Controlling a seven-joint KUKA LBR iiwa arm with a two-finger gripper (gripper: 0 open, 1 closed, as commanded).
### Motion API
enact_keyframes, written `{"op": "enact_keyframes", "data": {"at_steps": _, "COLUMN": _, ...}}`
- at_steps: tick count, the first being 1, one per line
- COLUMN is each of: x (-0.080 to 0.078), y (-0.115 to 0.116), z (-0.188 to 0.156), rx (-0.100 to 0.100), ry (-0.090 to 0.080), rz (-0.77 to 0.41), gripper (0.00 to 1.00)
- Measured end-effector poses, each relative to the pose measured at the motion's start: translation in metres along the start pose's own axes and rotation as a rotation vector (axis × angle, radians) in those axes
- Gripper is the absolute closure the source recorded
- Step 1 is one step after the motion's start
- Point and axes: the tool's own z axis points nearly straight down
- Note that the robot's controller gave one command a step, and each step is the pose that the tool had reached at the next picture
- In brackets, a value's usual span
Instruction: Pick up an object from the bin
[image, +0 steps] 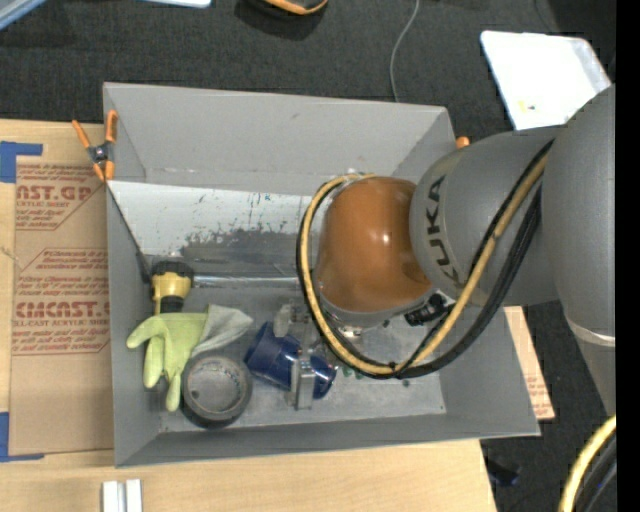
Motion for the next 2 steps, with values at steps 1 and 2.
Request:
{"op": "enact_keyframes", "data": {"at_steps": 1, "x": -0.002, "y": 0.0, "z": -0.004, "rx": -0.001, "ry": -0.007, "rz": 0.002, "gripper": 0.0}}
{"op": "enact_keyframes", "data": {"at_steps": 2, "x": -0.01, "y": 0.004, "z": 0.042, "rx": -0.002, "ry": -0.024, "rz": -0.088, "gripper": 0.0}}
